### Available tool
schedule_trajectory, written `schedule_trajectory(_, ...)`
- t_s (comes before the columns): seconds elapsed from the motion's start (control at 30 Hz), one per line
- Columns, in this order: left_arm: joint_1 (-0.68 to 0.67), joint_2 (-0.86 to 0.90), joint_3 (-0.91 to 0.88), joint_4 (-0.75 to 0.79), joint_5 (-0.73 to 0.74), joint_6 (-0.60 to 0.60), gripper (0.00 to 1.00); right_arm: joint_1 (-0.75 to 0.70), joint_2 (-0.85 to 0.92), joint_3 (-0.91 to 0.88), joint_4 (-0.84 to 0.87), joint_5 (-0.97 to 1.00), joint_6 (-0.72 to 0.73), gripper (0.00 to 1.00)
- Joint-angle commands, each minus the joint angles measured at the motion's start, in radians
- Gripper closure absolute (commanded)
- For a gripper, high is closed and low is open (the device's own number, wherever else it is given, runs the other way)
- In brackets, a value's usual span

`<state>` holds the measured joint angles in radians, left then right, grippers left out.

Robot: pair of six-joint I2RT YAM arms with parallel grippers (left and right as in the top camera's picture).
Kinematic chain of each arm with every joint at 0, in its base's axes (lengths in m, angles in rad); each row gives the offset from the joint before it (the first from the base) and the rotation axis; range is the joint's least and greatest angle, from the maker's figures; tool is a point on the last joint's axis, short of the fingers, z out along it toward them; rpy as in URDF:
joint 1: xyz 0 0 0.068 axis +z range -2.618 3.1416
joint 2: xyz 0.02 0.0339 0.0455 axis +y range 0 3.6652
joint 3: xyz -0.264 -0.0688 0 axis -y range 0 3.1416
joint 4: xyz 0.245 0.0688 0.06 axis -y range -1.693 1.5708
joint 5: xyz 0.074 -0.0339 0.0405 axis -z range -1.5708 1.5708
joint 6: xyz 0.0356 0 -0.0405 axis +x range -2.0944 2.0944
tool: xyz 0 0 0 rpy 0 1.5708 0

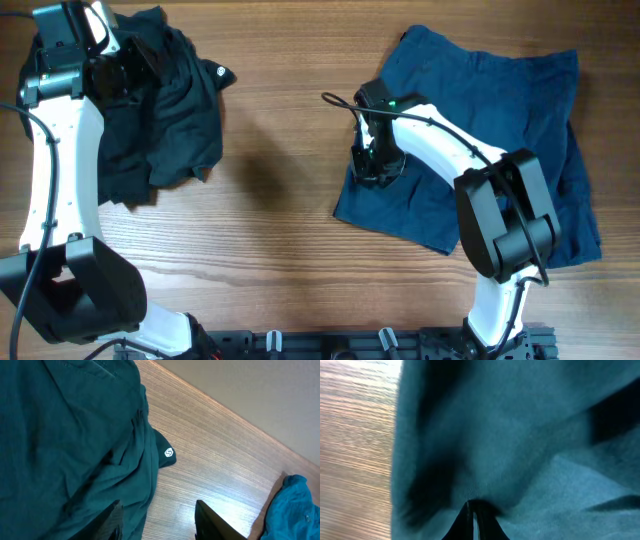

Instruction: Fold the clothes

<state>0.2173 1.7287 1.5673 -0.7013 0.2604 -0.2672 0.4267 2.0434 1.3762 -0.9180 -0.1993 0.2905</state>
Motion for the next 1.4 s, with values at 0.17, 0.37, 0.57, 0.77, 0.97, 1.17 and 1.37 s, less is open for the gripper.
schedule_trajectory(0.17, 0.001, -0.019, 0.012, 0.001, 0.012, 0.018, 0.55, 0.063, 0.064, -0.017, 0.023, 0.016, -0.139, 0.96)
schedule_trajectory(0.37, 0.001, -0.019, 0.012, 0.001, 0.011, 0.022, 0.56, 0.174, 0.126, -0.017, 0.015, 0.012, -0.219, 0.96)
schedule_trajectory(0.57, 0.001, -0.019, 0.012, 0.001, 0.008, 0.026, 0.55, 0.261, 0.127, -0.017, -0.01, 0.006, -0.238, 0.96)
schedule_trajectory(0.77, 0.001, -0.019, 0.012, 0.001, -0.034, 0.029, 0.55, 0.309, 0.127, -0.017, -0.114, -0.04, -0.288, 0.96)
schedule_trajectory(0.97, 0.002, -0.019, 0.012, 0.001, -0.045, 0.032, 0.55, 0.382, 0.104, -0.017, -0.192, -0.117, -0.255, 0.96)
schedule_trajectory(1.17, -0.006, -0.019, 0.012, 0.017, -0.01, 0.105, 0.54, 0.311, -0.132, 0.008, -0.121, -0.111, -0.061, 0.96)
schedule_trajectory(1.37, -0.123, 0.022, 0.012, 0.143, 0.047, 0.166, 0.5, 0.048, -0.475, 0.033, -0.107, -0.055, 0.034, 0.81)
